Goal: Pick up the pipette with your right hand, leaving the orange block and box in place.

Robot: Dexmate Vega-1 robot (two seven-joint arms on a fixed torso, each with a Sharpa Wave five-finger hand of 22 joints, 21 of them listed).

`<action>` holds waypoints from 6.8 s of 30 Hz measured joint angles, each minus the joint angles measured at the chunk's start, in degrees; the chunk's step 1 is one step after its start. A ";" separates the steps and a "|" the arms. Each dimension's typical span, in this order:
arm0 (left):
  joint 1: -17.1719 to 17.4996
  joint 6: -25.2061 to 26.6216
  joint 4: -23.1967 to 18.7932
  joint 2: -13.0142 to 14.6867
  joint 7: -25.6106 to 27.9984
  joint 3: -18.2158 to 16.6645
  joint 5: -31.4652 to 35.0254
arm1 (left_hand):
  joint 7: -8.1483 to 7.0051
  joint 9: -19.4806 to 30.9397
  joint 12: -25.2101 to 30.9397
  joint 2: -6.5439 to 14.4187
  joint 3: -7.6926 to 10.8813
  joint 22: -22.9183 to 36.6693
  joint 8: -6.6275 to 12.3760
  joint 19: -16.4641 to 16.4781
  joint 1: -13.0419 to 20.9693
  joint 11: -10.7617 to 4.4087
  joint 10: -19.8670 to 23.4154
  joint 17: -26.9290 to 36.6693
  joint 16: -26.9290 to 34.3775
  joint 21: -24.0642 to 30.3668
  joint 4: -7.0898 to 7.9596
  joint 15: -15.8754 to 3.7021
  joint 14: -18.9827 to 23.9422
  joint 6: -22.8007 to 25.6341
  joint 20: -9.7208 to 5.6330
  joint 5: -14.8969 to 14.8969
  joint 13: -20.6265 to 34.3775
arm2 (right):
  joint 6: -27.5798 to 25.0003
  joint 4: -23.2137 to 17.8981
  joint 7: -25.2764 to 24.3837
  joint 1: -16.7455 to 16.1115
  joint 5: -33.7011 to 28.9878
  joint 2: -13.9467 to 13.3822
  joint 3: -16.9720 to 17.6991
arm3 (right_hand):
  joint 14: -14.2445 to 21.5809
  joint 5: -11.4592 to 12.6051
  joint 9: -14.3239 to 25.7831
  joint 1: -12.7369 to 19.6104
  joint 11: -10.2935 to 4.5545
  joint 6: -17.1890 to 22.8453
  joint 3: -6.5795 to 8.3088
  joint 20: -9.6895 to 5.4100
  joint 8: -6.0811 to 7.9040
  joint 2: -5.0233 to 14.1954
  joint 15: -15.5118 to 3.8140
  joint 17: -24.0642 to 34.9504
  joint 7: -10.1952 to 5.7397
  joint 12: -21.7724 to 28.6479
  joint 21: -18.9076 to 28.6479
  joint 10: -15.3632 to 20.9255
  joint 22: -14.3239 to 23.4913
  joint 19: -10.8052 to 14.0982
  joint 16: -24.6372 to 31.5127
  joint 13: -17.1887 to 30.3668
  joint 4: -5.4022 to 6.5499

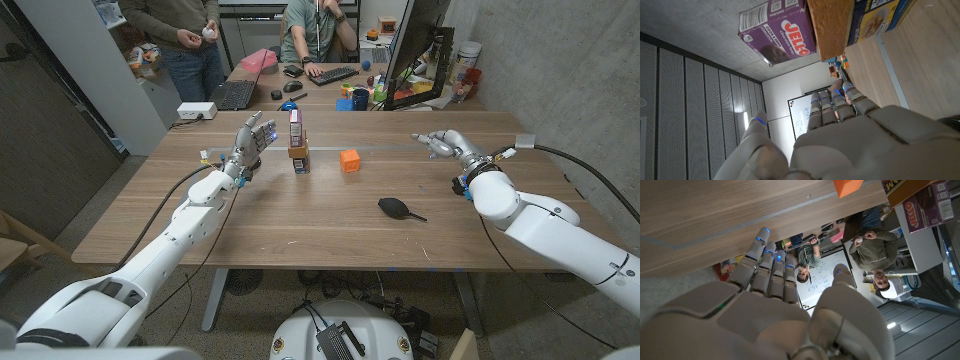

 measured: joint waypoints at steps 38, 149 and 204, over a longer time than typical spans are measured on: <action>-4.67 -2.26 8.78 -3.04 -5.68 1.15 -0.23 | 0.00 -0.01 0.00 0.00 -0.18 -0.01 0.00 -0.02 0.00 0.00 0.00 0.00 0.00 -0.23 -0.17 0.00 0.00 0.60 -0.01 0.00 -0.01 | -34.44 -19.00 20.80 22.04 -45.78 -6.42 -42.01 | -0.97 -0.51 -0.02 2.90 -0.73 -3.21 -0.11 7.82 -1.82 -2.03 5.67 0.00 -2.75 -2.67 -1.35 -4.06 0.01 1.20 -2.23 0.20 -0.37; 1.94 1.09 -2.07 1.35 0.36 -0.71 -0.81 | -0.01 -0.01 0.00 0.00 -0.89 -0.01 0.00 -0.34 0.00 0.00 0.00 -0.01 -0.01 -0.45 -0.24 0.00 0.00 1.20 0.71 0.39 -0.01 | 13.08 0.57 70.80 -7.99 -107.23 27.07 -11.65 | -5.70 -0.46 -0.03 6.70 -0.62 -9.96 0.79 9.74 -2.10 -2.79 5.84 -0.03 -3.18 -3.78 -4.56 -9.89 0.15 0.48 -3.10 0.51 -0.46; 7.19 4.17 -12.16 4.79 6.71 -1.39 0.36 | -0.22 -0.01 0.00 0.31 -1.52 -0.02 0.00 -0.64 0.31 0.00 0.00 -0.01 -0.01 -0.45 -0.40 0.00 0.00 1.41 1.00 0.39 -0.01 | 6.61 6.54 62.45 -5.15 -93.77 20.67 -13.30 | 4.52 -0.46 1.79 19.57 -2.57 -2.02 6.33 3.99 1.50 -0.86 0.17 0.53 -6.57 0.03 -0.67 -4.43 -0.02 16.71 -1.09 2.66 -2.20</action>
